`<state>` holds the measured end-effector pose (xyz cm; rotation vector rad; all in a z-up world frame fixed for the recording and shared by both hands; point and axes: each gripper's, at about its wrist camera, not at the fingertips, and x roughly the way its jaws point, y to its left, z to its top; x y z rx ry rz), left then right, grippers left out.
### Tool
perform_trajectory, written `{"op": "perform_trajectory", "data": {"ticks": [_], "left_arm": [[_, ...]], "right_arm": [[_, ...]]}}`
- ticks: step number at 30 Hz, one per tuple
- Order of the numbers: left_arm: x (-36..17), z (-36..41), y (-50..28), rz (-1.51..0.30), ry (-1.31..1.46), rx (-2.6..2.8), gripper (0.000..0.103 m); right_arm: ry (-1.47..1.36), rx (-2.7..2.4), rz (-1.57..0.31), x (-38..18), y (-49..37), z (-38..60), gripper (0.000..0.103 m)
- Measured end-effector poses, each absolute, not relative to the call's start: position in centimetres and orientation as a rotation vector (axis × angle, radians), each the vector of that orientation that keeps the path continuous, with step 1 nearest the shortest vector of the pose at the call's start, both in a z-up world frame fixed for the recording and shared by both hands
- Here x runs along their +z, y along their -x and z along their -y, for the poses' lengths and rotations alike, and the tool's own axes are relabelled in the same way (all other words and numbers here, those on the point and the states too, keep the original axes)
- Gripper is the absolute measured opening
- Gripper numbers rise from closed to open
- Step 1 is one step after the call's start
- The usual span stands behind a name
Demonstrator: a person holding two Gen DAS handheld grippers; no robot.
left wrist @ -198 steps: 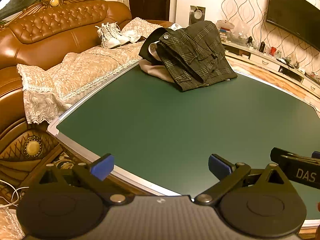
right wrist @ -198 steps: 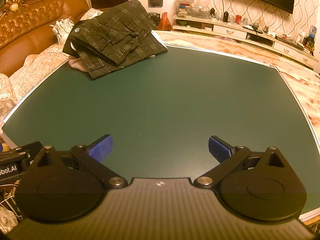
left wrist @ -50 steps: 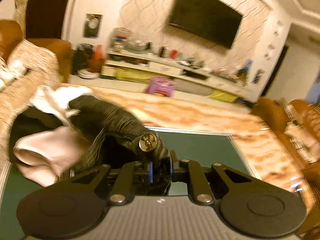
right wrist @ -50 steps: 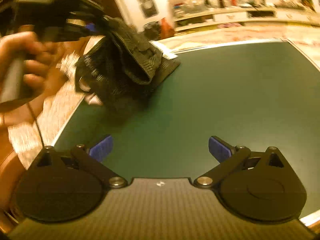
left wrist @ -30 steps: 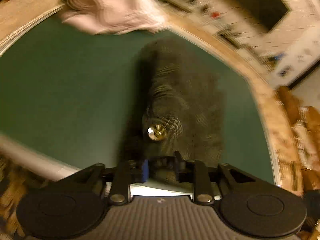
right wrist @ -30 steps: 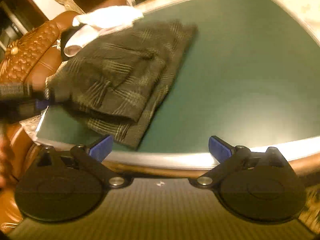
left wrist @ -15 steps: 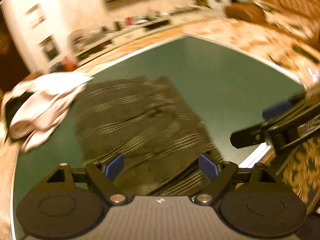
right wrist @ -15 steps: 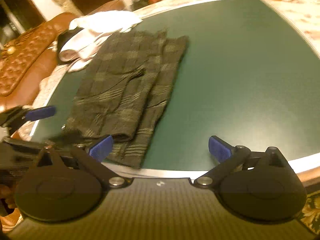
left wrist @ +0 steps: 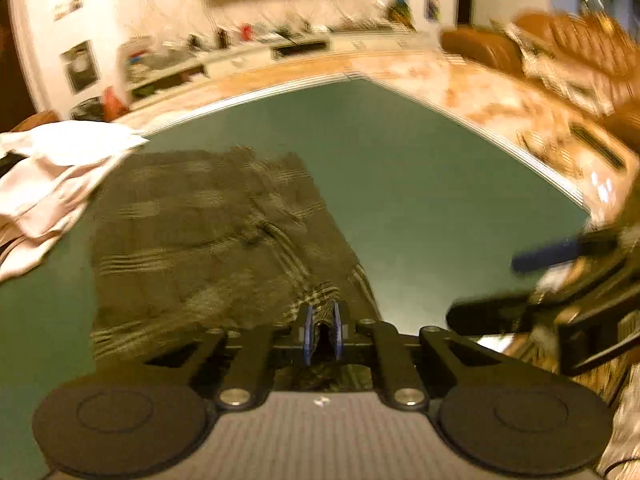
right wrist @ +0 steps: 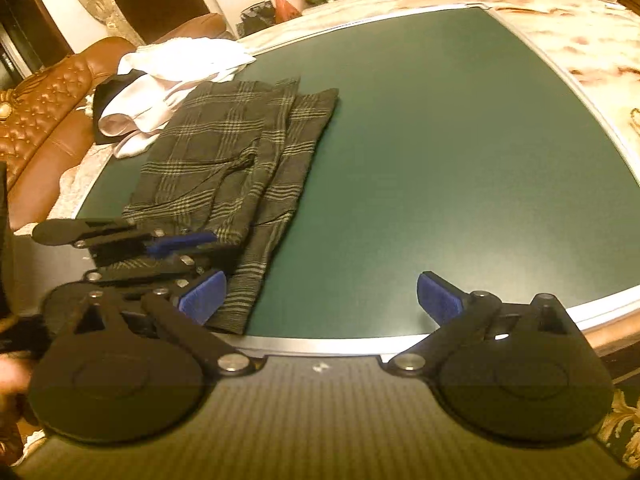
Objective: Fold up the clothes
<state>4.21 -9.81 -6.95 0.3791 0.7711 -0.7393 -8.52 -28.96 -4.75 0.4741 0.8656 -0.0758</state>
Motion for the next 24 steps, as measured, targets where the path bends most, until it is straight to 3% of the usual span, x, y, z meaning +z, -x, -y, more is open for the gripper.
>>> {"op": "perform_trajectory", "data": {"ticks": [9,17,19,21,23,24], "left_arm": [[0.8,-3.1,-8.2,-0.663,-0.030,-0.452,0.009],[-0.1,-14.1,-11.3,-0.710,0.192,-0.206,0.008],[-1.2,-16.3,-11.8,-0.750,0.248,-0.183,0.008],[-2.5,-17.8,-12.5,-0.787,0.302,-0.165,0.008],[-3.7,-18.8,-13.1,-0.806,0.339,-0.154,0.008],[-4.1,-19.2,-13.2,-0.812,0.355,-0.154,0.008]], "right_arm": [[-0.574,0.023,-0.893,-5.9,5.3,27.4,0.103],[-0.627,0.019,-0.937,-7.0,1.5,26.3,0.102],[-0.604,0.011,-0.936,-6.9,1.0,25.8,0.090],[-0.593,0.014,-0.944,-6.9,0.5,25.6,0.072],[-0.591,0.002,-0.953,-7.0,0.1,25.6,0.042],[-0.596,-0.002,-0.956,-7.1,-0.1,25.7,0.034]]}}
